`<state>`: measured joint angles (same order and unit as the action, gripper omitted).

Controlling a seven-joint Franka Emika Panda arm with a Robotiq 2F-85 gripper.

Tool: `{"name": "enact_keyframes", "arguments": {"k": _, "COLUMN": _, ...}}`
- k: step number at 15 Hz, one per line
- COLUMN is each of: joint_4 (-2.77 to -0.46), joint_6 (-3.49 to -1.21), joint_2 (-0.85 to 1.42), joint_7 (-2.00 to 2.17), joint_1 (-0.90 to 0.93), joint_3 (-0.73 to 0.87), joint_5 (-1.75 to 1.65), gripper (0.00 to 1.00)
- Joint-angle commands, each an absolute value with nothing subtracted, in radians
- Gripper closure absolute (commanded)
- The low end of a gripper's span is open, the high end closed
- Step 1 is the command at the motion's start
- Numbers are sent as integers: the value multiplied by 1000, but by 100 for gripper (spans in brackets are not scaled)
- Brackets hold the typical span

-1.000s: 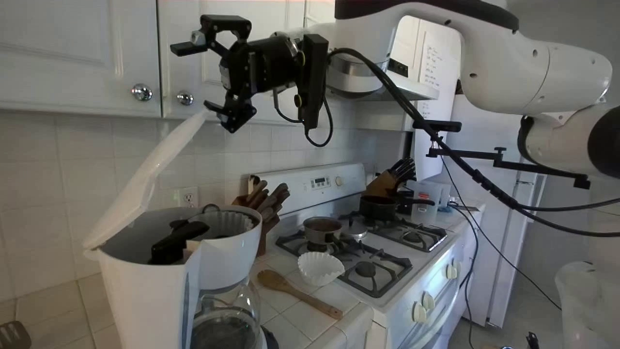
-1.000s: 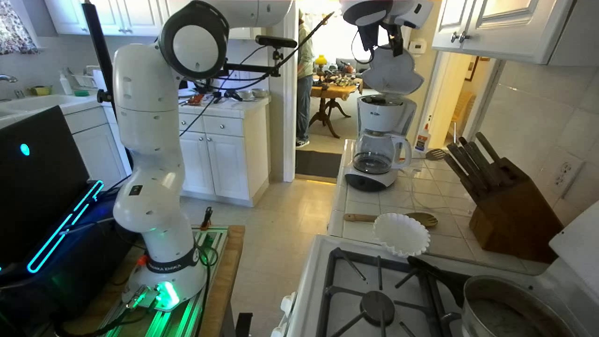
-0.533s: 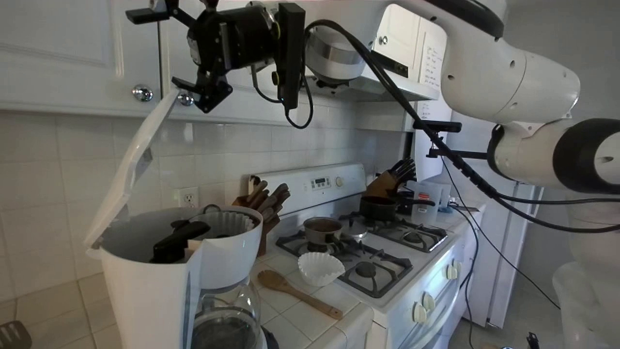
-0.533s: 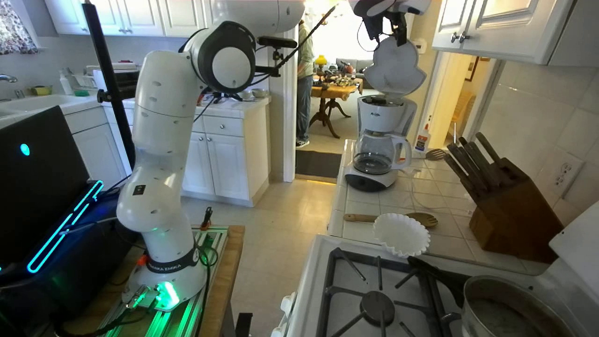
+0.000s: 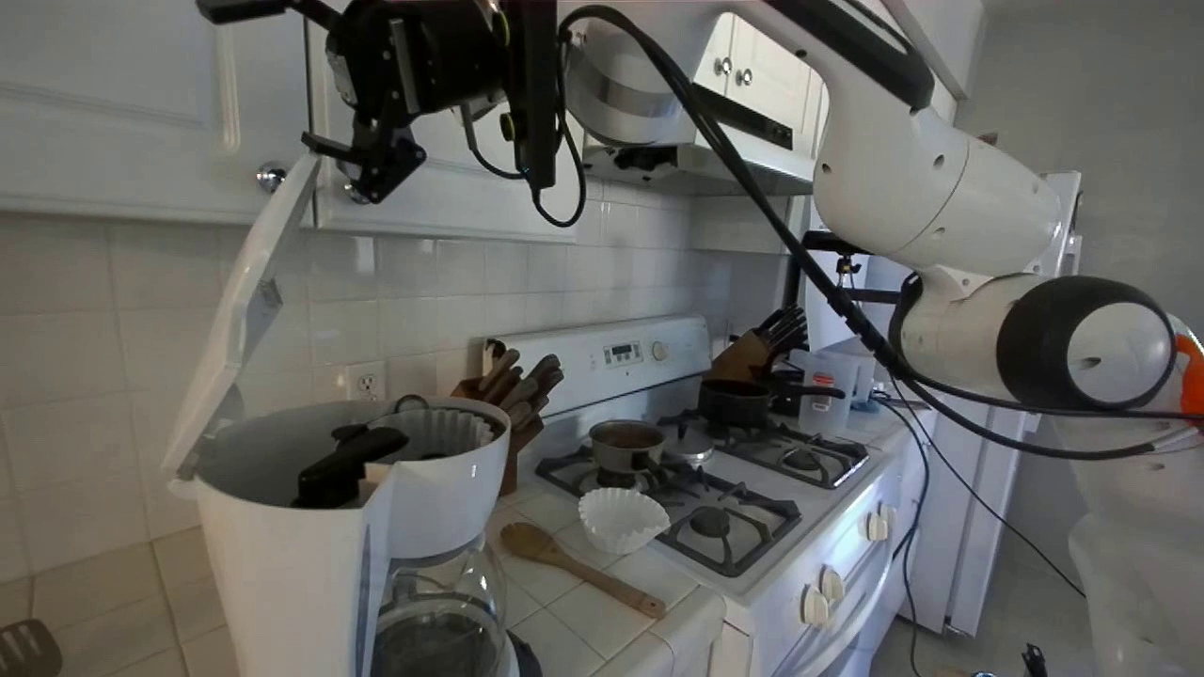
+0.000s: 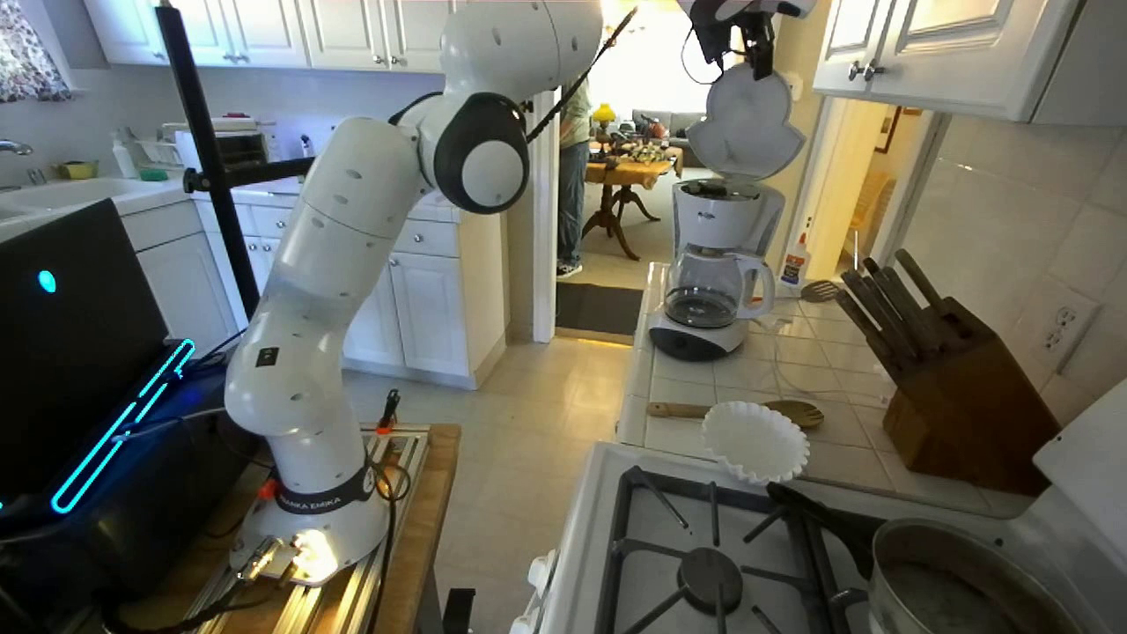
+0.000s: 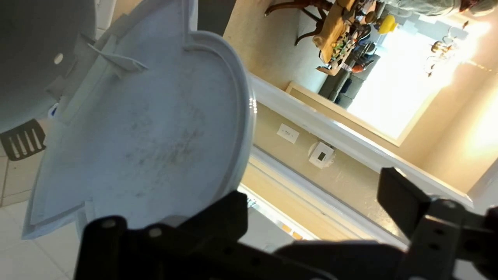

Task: Open the lid of the coffee maker

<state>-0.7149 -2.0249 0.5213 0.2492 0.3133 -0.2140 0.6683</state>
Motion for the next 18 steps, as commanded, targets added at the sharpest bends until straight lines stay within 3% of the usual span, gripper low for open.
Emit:
{"name": "enact_keyframes", "arguments": {"k": 1, "joint_4": -511, "joint_6": -1947, "joint_2": 628, "joint_7": 338, "joint_1": 356, "joint_3": -197, "joint_5": 596, "gripper": 0}}
{"name": "enact_keyframes", "arguments": {"k": 11, "joint_4": -582, "joint_6": -1920, "joint_2": 588, "joint_7": 289, "joint_1": 331, "joint_3": -228, "joint_5": 635, "gripper": 0}}
{"name": "enact_keyframes", "arguments": {"k": 18, "joint_4": -564, "joint_6": -2038, "joint_2": 626, "joint_7": 298, "joint_1": 451, "joint_3": -208, "joint_5": 589, "gripper": 0}}
